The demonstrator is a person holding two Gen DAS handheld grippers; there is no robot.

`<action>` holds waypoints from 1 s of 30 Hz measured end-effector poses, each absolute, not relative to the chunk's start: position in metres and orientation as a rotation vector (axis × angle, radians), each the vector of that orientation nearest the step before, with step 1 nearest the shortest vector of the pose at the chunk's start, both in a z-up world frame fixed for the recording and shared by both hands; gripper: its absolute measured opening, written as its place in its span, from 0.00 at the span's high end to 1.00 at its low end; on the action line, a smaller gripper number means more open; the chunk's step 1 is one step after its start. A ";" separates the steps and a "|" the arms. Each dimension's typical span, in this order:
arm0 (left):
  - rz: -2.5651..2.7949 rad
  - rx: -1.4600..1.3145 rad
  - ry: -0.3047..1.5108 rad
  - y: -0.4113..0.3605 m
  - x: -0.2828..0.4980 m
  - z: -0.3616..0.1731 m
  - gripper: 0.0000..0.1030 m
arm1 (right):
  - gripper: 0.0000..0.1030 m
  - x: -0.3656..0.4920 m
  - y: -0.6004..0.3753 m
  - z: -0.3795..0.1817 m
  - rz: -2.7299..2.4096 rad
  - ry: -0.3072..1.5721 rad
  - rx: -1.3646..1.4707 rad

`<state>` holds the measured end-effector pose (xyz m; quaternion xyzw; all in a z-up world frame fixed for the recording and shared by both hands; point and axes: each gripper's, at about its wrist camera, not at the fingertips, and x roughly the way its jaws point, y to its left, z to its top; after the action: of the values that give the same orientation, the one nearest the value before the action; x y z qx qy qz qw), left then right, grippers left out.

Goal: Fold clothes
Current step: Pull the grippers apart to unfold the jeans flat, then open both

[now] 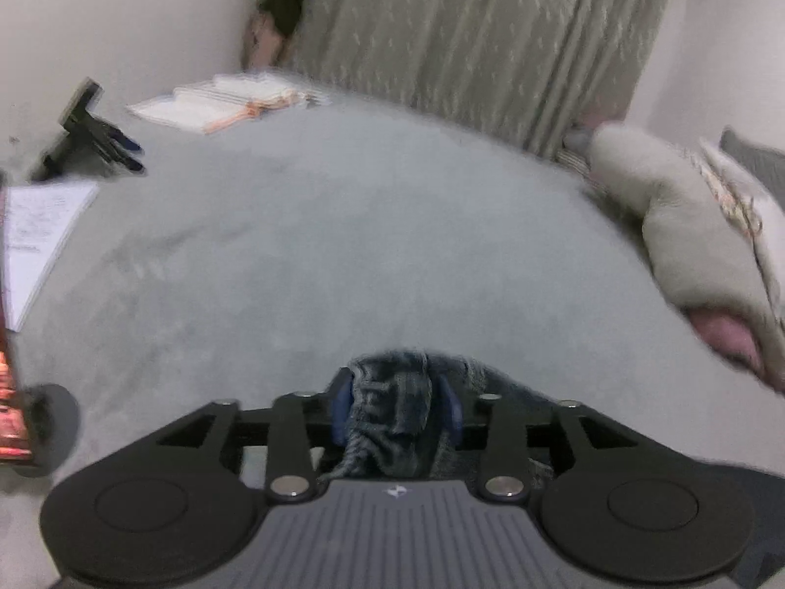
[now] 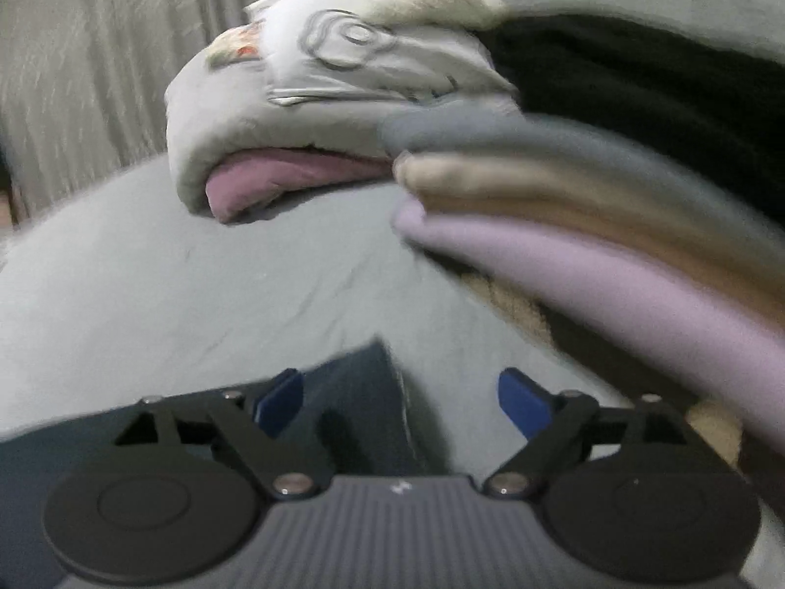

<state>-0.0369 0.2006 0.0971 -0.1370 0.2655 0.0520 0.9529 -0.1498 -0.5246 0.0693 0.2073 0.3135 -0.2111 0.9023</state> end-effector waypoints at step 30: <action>-0.142 -0.082 0.805 0.057 -0.048 0.033 0.49 | 0.74 -0.159 -0.530 0.061 -0.195 0.582 0.592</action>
<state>-0.0477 0.0566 0.0326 -0.0400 0.3912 -0.0688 0.9169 -0.1595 -0.5301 0.0606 0.2871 0.2823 -0.0944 0.9105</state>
